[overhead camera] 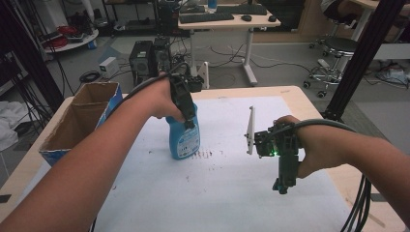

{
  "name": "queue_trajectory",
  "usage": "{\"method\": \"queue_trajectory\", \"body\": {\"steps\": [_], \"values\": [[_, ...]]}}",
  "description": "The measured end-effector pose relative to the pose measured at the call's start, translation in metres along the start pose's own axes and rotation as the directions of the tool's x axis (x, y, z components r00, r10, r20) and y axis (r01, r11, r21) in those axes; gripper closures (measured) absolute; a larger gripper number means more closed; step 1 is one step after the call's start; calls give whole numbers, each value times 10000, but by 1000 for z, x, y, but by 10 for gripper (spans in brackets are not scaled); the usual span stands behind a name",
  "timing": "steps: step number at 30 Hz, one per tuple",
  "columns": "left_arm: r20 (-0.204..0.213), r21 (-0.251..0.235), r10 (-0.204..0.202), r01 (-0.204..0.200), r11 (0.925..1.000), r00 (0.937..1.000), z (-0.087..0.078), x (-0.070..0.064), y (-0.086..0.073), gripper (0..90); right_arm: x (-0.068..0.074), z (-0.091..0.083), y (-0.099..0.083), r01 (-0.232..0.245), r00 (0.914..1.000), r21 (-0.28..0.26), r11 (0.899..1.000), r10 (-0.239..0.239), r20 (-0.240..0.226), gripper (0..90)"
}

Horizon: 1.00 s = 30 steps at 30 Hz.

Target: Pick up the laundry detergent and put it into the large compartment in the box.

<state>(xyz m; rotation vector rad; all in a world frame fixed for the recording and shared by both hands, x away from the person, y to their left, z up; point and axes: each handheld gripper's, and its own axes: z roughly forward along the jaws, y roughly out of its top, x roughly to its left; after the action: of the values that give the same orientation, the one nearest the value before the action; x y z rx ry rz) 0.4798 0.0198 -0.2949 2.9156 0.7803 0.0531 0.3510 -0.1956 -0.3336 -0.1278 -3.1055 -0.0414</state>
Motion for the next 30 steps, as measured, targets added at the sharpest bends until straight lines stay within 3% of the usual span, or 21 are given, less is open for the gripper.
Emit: {"method": "queue_trajectory", "body": {"steps": [6,14,17,21,30], "values": [[-253,162,109,-105,9998,9996,-21,-7,-5,395,0,0,1,111,9999,-35,9999,-111,17,42],[-351,193,-78,85,9998,9994,-58,-9,-22,395,0,-2,3,179,9998,-77,9998,-179,57,42],[-231,474,-329,340,9983,9992,-68,-11,-29,395,0,-5,2,106,9999,-303,9995,-102,140,42],[40,630,-333,330,9975,9994,-81,-11,-39,395,-1,-7,1,110,9997,-350,9993,-103,203,42],[-117,609,-730,736,9954,9973,-116,-9,-63,394,4,-6,6,339,9993,-126,9993,-337,175,41]]}}
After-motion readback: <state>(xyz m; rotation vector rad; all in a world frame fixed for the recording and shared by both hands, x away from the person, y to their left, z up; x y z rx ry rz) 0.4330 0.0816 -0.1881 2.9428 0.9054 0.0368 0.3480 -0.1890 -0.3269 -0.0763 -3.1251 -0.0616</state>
